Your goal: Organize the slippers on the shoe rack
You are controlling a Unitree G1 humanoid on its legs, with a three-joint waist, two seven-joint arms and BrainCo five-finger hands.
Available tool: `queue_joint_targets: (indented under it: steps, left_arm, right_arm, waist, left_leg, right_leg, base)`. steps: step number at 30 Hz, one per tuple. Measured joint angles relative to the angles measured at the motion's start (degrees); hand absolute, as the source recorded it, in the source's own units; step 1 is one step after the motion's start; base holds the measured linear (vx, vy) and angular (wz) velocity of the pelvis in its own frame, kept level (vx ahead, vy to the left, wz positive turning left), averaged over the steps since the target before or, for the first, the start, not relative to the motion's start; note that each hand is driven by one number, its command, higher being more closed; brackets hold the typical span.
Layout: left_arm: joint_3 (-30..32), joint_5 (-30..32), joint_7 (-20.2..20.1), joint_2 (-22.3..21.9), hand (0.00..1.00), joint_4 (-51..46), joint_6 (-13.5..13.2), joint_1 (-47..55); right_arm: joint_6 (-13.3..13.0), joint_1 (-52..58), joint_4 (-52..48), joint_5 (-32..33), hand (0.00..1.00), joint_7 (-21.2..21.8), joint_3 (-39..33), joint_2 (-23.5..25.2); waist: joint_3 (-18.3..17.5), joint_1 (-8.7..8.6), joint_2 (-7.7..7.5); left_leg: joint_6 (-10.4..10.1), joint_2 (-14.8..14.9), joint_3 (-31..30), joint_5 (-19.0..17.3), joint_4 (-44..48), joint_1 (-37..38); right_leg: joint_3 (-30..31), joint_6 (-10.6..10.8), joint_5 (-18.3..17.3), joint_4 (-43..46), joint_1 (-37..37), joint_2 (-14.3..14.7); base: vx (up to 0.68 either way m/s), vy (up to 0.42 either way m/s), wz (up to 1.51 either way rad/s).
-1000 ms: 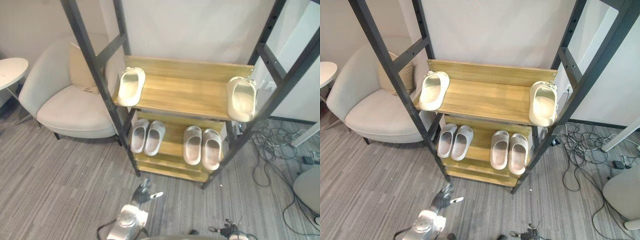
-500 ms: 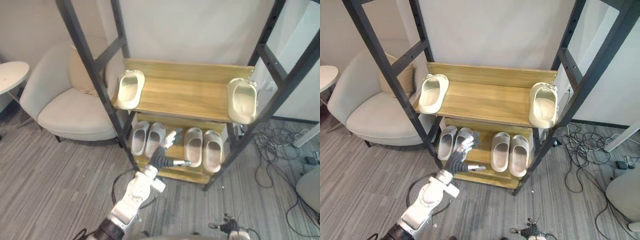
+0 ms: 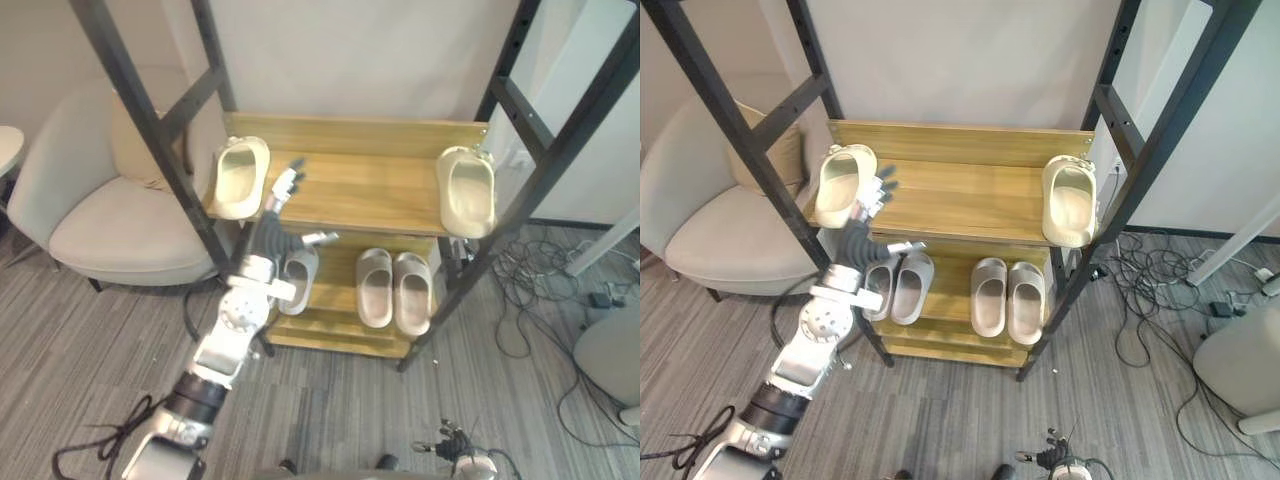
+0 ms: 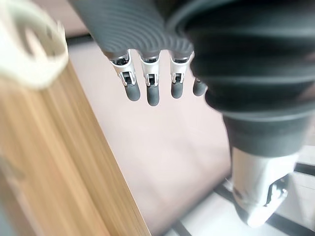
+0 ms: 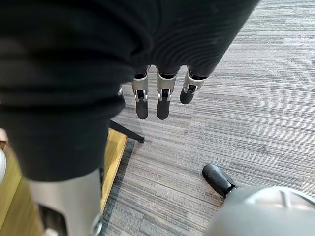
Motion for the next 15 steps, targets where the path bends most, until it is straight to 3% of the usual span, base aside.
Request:
queue_joint_targets:
  steps: [9,15]
  left_arm:
    - [6.82,0.75,4.02,8.76,0.00,11.32,2.70,-12.86]
    - [8.72,0.66,5.53,12.19,0.00,16.00,3.11,-19.04]
  right_arm:
    - [0.41,-0.56,-1.43,-0.11,0.00,-0.08,0.00,1.07]
    - [0.48,-1.43,-1.96,-0.11,0.00,-0.52,0.16,1.13]
  waist:
    - [0.89,0.12,-1.91]
    - [2.89,0.07,-2.07]
  left_leg:
    - [0.12,-0.12,1.18,-0.03,1.62,-5.02]
    - [0.65,-0.09,1.19,-0.38,3.51,-8.82]
  right_leg:
    - [2.53,-0.97,1.60,0.02,-5.50,-0.22]
    - [3.63,-1.41,2.68,0.02,-8.80,-0.65]
  base:
    - [-0.04,-0.012,-0.12]
    - [-0.07,-0.008,-0.06]
